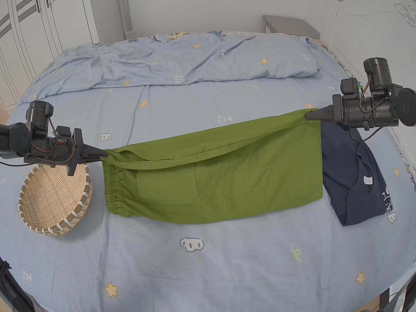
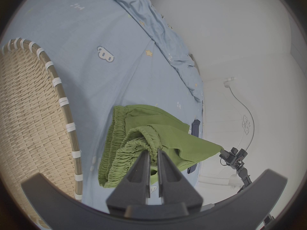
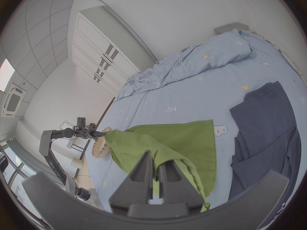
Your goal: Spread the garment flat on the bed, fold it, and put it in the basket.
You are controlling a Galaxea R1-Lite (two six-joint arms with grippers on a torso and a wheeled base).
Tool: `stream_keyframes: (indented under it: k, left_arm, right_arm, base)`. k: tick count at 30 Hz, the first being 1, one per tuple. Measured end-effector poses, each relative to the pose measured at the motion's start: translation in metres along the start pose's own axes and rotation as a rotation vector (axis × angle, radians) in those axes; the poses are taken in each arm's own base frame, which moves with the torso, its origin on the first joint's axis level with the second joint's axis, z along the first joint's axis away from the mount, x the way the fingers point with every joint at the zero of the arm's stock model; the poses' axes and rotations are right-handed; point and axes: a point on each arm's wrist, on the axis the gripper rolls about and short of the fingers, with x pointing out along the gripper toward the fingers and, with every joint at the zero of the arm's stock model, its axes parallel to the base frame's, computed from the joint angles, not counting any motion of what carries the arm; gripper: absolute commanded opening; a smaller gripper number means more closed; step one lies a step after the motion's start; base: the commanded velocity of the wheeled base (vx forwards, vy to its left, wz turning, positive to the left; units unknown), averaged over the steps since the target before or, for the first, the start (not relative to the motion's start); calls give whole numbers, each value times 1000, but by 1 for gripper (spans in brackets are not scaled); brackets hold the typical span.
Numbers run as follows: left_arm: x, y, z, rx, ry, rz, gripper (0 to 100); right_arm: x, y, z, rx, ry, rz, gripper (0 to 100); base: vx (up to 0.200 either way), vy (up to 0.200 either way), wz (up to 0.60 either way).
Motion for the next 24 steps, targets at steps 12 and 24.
stream_keyframes:
  k: [12,24]
  left_arm:
    - [8,0,8,44,-28,-22,0]
    - [18,10,14,61,-50,-29,0]
  right_arm:
    - [10,-15,14,-79,-145,0,0]
    - [53,-48,2,-29,-128,-3,0]
  base:
    - [0,0,0]
    - [0,0,0]
